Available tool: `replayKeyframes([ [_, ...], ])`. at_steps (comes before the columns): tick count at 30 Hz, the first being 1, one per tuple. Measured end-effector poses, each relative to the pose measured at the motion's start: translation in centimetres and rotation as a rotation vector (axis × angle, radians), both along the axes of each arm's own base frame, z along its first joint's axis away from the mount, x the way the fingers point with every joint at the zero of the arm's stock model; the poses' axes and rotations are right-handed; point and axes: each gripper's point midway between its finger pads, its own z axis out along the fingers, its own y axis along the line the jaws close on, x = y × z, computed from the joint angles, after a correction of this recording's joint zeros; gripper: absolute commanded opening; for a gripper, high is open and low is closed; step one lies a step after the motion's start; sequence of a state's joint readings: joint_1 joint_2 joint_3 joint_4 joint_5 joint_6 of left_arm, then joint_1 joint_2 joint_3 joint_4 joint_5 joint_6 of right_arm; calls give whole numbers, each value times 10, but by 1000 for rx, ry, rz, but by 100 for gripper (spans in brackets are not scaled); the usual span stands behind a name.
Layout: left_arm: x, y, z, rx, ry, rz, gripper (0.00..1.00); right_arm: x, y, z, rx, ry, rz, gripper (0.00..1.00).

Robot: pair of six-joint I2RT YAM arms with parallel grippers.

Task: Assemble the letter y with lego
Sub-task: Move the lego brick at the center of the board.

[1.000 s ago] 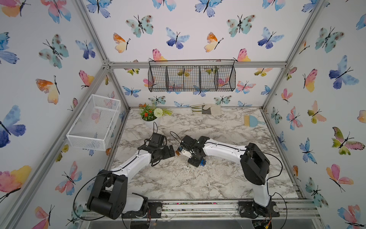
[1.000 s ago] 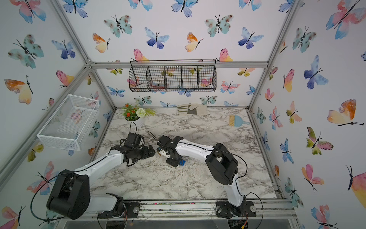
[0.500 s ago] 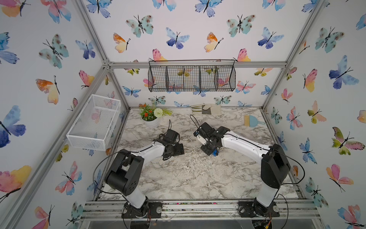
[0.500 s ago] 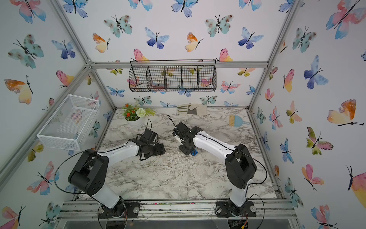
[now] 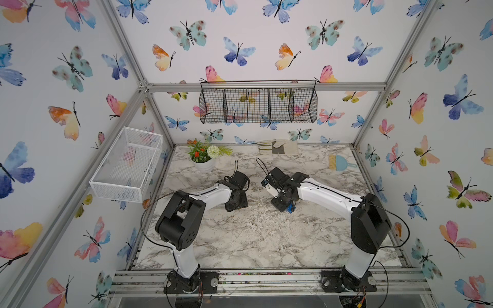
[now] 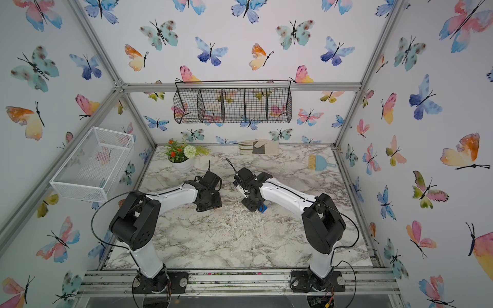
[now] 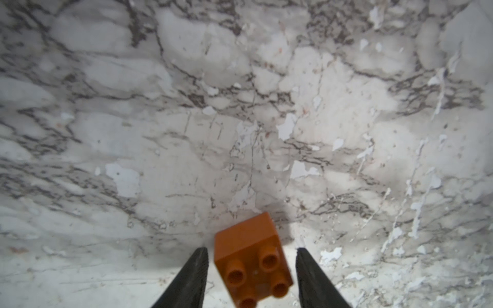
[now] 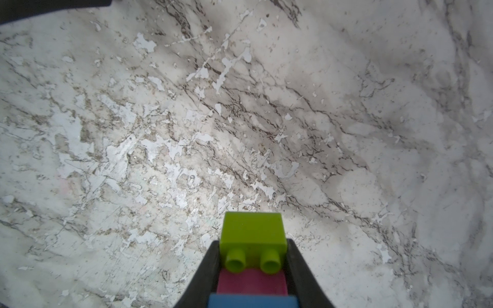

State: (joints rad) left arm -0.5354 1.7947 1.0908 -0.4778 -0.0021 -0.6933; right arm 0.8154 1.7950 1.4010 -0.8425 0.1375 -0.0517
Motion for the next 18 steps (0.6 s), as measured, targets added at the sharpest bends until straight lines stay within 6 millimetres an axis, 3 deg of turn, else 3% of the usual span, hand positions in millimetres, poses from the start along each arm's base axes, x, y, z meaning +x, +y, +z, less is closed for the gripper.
replayKeyframes([
  [6,0,-3,0,-2,3,2,31,-1,-1,-2,-2,3,0,31],
  [12,-13,-21,-1,11,-7,-64,28,-1,-2,-2,-4,3,-8,32],
  [18,-76,-60,-2,13,-14,-237,30,0,-4,-3,-11,-1,-23,33],
])
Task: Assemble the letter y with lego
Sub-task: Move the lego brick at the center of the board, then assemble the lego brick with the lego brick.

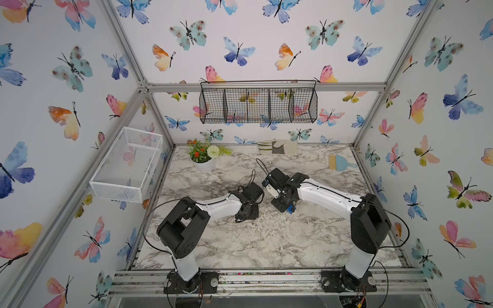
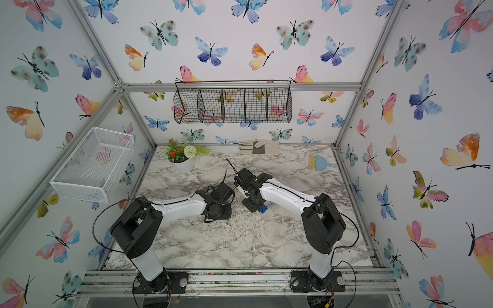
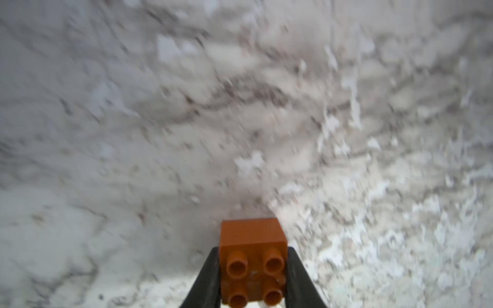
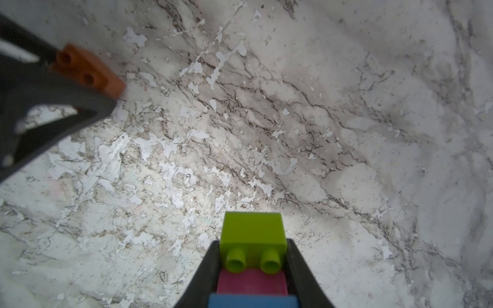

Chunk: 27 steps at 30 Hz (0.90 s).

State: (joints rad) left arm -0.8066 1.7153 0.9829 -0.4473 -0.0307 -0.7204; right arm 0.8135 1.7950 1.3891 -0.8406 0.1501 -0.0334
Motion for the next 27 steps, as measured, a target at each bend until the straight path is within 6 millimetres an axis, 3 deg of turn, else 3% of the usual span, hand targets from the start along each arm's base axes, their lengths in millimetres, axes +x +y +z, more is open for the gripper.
replayKeyframes([
  [3,-32,-6,-1,-9,10,-45,31,0,0,0,2,0,-5,32],
  [7,-47,-4,0,-23,18,-27,37,0,0,0,5,4,-7,32],
  [9,-49,-3,0,-27,22,-15,50,-1,1,0,11,11,-3,31],
  [11,-53,-2,1,-28,28,-6,75,-3,3,-1,18,20,14,31],
  [14,-58,3,5,-24,37,5,86,-9,8,-2,36,46,55,30],
  [17,-60,9,15,-15,37,12,88,-18,17,-4,50,71,124,29],
  [22,-38,24,54,-73,-24,89,88,-46,46,-11,64,102,295,29],
  [24,-23,41,68,-104,-52,159,88,-57,55,-18,55,121,352,29],
  [27,-10,83,81,-127,-76,271,89,-66,66,-31,38,137,409,29],
])
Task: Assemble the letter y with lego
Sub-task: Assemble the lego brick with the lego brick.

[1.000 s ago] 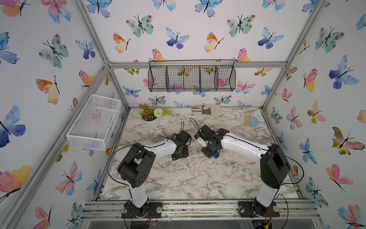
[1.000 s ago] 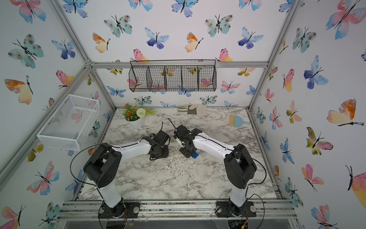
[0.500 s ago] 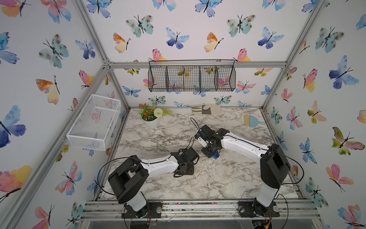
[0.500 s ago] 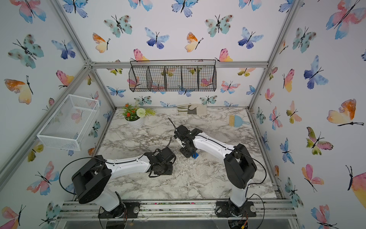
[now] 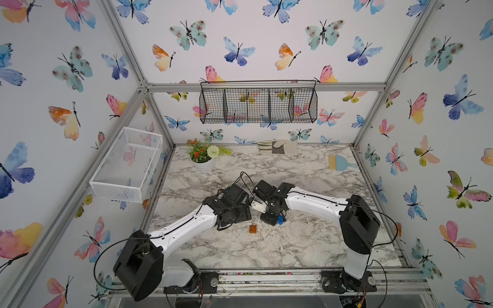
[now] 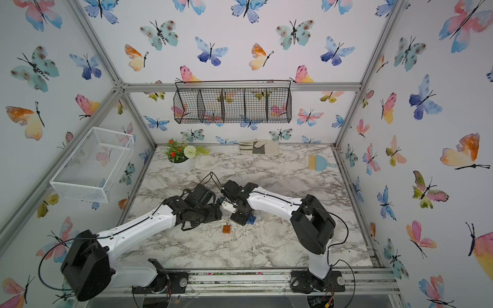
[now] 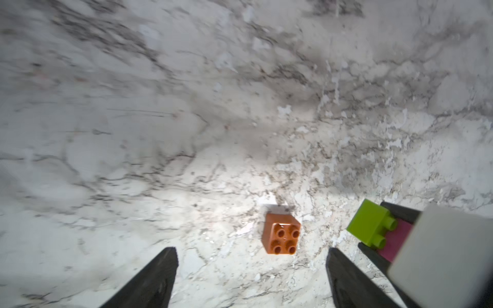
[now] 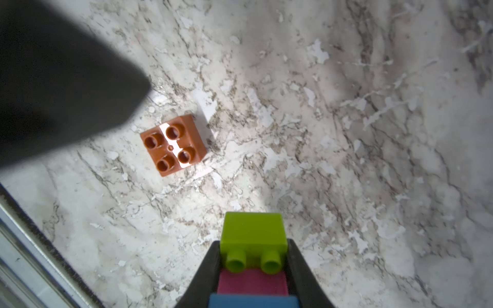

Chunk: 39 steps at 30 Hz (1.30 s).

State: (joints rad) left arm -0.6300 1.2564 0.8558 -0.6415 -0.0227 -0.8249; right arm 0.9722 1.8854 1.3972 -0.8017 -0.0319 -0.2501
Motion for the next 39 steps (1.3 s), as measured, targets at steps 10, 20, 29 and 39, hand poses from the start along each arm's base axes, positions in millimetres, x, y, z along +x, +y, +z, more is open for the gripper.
replayKeyframes([
  [10,22,83,9,-15,-37,194,89,-32,24,-15,-29,8,199,29],
  [20,10,88,-11,-27,28,171,89,-33,36,-12,-23,-12,252,28],
  [29,11,88,-11,-39,24,171,89,-30,40,-16,-60,-26,281,28],
  [39,12,87,-14,-45,32,167,89,-32,43,-17,-111,-53,310,27],
])
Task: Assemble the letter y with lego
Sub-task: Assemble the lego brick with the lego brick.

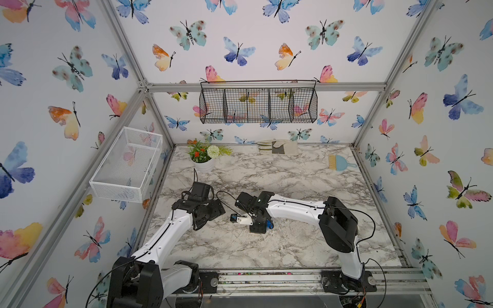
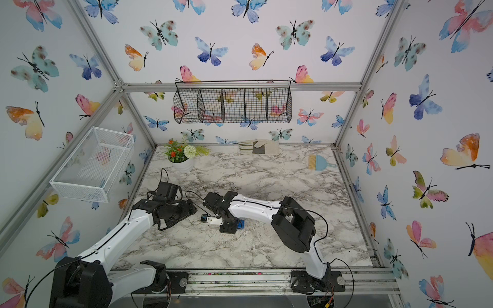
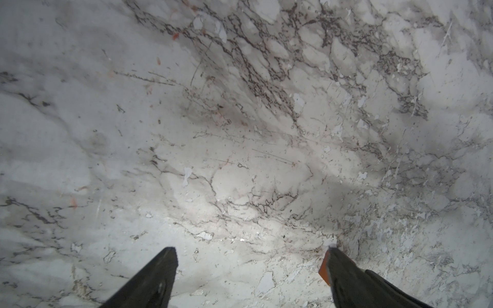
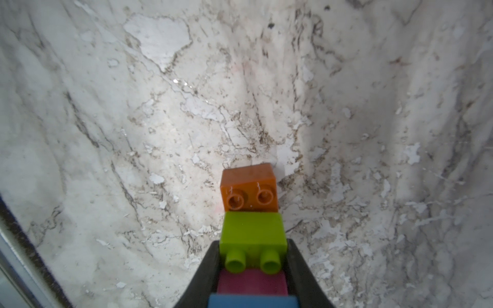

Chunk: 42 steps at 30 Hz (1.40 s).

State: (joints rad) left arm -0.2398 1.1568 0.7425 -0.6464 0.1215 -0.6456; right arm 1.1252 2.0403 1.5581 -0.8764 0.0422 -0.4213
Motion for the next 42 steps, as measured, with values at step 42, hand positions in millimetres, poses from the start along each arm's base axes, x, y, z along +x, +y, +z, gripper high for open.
replayKeyframes([
  [42,3,5,-1,-8,28,-47,89,0,3,-5,-96,0,59,21],
])
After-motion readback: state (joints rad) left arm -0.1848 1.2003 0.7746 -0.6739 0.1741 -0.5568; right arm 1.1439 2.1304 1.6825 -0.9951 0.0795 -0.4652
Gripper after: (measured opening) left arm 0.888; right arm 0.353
